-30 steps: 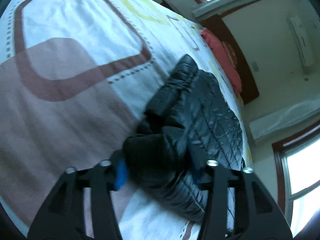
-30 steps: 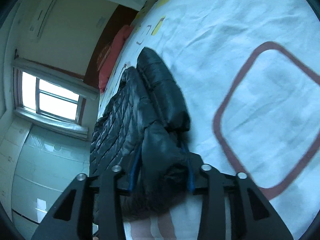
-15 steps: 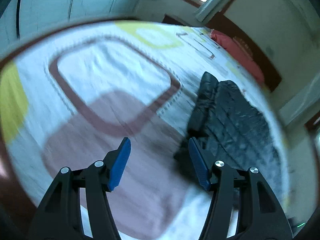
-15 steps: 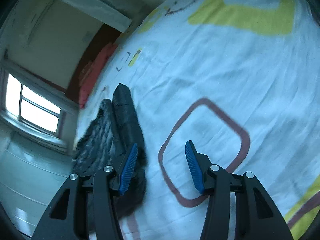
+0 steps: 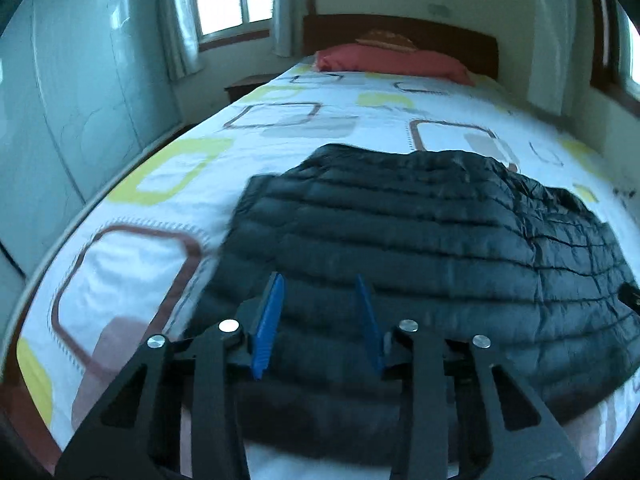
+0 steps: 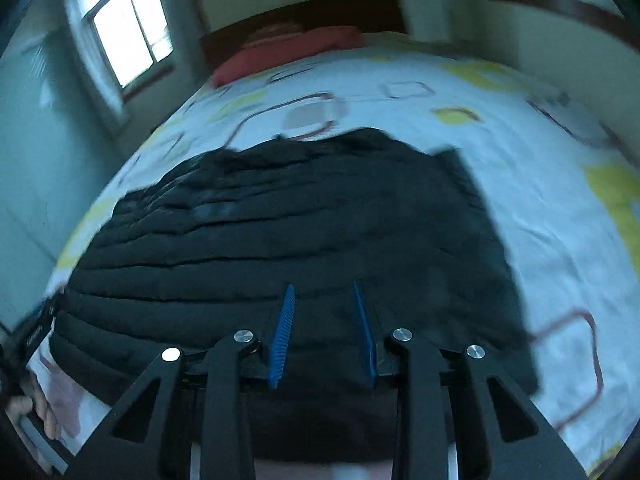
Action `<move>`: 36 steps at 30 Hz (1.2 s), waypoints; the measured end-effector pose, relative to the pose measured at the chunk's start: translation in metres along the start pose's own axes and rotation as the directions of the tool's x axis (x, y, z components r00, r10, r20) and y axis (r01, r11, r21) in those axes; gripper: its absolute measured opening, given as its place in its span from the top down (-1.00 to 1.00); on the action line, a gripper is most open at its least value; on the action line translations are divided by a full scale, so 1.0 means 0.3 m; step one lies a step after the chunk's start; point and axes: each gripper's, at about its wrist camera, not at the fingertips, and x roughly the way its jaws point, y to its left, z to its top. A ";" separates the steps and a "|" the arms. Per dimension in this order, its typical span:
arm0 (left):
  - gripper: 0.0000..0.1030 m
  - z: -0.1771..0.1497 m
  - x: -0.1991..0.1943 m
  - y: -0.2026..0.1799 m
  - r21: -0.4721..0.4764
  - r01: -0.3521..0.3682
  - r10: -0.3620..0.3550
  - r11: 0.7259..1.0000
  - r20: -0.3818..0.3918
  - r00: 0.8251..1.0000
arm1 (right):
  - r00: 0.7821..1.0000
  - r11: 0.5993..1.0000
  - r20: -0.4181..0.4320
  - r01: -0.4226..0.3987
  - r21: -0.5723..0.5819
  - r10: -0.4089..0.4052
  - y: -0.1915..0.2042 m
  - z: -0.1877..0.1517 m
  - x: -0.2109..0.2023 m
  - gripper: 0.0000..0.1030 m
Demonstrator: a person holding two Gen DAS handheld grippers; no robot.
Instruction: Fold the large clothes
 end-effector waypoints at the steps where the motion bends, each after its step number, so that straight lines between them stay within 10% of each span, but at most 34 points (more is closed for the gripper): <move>1: 0.38 0.013 0.013 -0.028 0.018 -0.012 0.012 1.000 0.001 1.000 | 1.000 1.000 -0.004 0.002 -0.017 -0.002 0.028 0.007 0.013 0.41; 15: 0.77 -0.028 0.225 -0.268 0.245 -0.076 0.088 0.966 -0.039 0.995 | 0.990 0.978 -0.081 0.099 -0.186 -0.115 0.234 -0.001 0.264 0.41; 36: 0.98 -0.008 0.261 -0.329 0.266 -0.094 0.097 0.959 0.003 0.995 | 0.989 0.963 0.000 0.145 -0.227 -0.149 0.298 0.001 0.303 0.41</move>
